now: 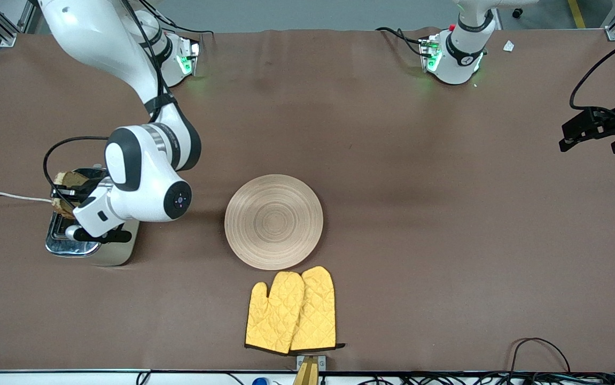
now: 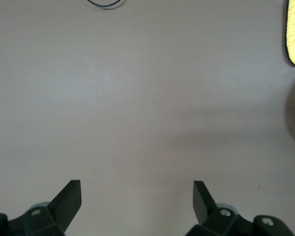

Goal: Move plate and put bread in toaster
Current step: 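Lower the bread into a toaster slot with the right gripper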

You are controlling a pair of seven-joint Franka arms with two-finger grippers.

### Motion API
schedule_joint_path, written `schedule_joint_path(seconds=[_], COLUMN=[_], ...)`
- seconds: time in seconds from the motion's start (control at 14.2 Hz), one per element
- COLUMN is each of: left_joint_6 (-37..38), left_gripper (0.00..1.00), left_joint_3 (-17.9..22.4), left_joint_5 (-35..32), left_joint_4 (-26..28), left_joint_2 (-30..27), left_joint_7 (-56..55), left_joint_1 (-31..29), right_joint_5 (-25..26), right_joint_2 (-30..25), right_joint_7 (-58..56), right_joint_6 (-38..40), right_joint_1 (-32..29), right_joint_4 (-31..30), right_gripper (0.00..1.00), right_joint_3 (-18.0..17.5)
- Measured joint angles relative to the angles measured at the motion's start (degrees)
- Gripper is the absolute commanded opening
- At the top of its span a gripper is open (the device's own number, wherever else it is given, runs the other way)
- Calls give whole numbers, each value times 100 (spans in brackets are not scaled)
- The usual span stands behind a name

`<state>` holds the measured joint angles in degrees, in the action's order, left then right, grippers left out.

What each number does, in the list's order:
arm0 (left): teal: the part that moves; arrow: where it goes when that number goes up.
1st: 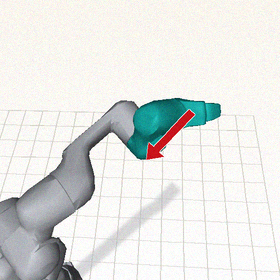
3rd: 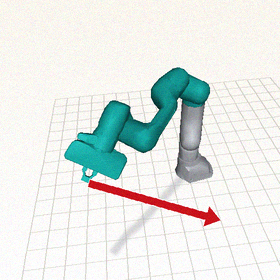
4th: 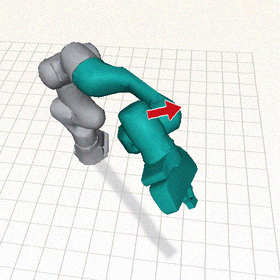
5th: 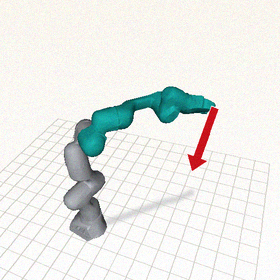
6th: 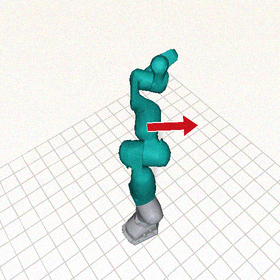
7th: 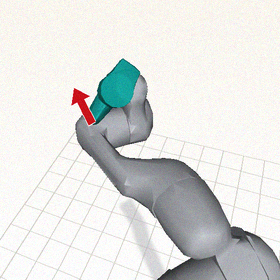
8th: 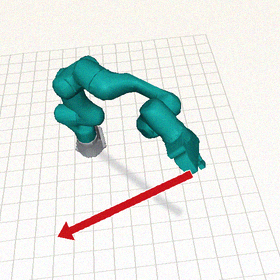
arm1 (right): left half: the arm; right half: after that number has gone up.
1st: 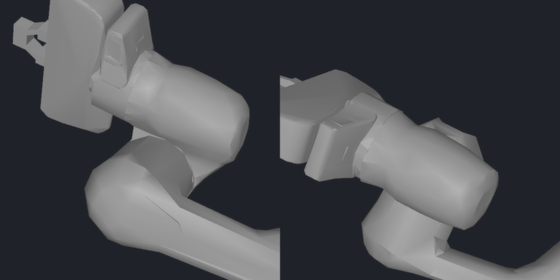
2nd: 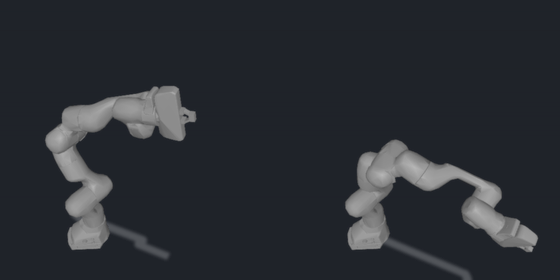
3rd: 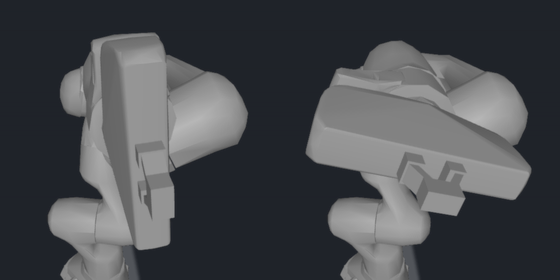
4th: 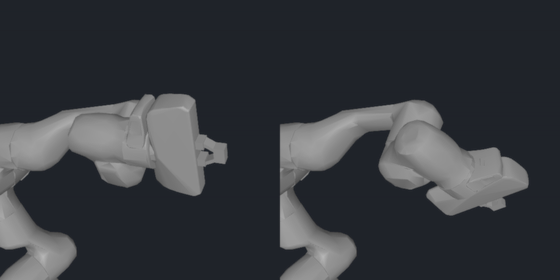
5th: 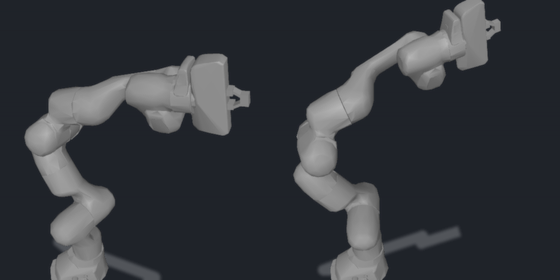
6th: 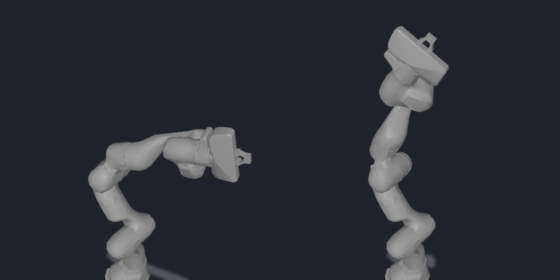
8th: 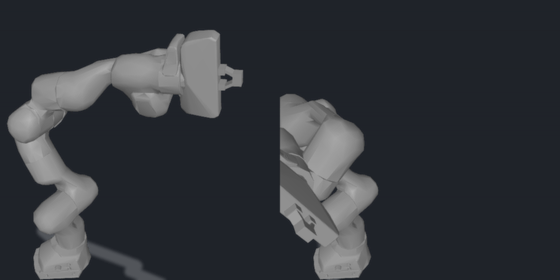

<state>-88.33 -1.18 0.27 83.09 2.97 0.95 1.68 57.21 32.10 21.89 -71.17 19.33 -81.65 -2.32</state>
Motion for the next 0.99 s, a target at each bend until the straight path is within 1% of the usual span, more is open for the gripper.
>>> schedule_joint_path(seconds=[0.35, 0.63, 0.99], left_joint_6=[-1, -1, -1], left_gripper=[100, 100, 100], left_joint_3=[-31, -28, -27], left_joint_5=[0, 0, 0], left_joint_4=[0, 0, 0], left_joint_2=[0, 0, 0], left_joint_7=[0, 0, 0], left_joint_1=[42, 28, 26], right_joint_5=[53, 53, 53], right_joint_2=[195, 319, 475], right_joint_7=[28, 318, 369], right_joint_6=[-29, -46, -46], right_joint_1=[-177, -215, -252], right_joint_4=[3, 47, 445], right_gripper=[0, 0, 0], right_joint_3=[3, 3, 3])
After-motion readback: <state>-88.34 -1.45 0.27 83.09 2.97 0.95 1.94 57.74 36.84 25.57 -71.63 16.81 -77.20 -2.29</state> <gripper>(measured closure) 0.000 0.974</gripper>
